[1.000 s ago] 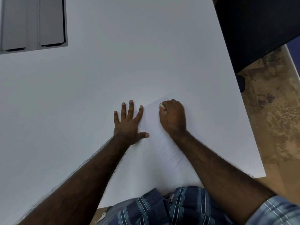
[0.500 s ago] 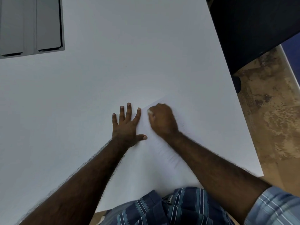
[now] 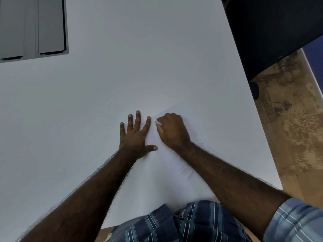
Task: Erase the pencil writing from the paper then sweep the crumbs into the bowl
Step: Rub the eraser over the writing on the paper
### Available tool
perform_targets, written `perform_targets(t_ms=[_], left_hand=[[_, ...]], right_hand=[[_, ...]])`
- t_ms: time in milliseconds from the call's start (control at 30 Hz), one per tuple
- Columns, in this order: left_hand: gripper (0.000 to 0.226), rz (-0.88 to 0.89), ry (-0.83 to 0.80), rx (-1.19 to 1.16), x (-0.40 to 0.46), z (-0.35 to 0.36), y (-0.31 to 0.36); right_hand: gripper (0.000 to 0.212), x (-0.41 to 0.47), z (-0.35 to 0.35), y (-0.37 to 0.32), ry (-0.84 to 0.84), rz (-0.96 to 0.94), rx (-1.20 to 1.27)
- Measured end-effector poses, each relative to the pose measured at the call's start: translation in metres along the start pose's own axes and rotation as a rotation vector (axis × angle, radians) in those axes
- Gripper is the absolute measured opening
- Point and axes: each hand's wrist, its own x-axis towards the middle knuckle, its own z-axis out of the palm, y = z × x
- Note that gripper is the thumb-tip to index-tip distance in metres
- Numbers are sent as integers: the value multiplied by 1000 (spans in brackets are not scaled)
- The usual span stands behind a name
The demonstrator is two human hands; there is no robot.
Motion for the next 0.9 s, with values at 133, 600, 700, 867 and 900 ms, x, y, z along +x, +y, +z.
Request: perform_targets(t_ms=[133, 600, 700, 867, 900], left_hand=[[123, -5, -9, -10, -1, -1, 0], [123, -9, -19, -12, -2, -5, 2], [123, -2, -5, -13, -2, -3, 1], [123, 5, -1, -13, -1, -1, -1], [123, 3, -1, -15, -1, -1, -1]], right_hand=[[17, 23, -15, 38, 191, 303, -47], [16, 29, -16, 45, 228, 401, -44], [20, 23, -6, 18, 144, 263, 8], [14, 14, -9, 21, 94, 195, -15], [11, 18, -14, 31, 149, 266, -14]])
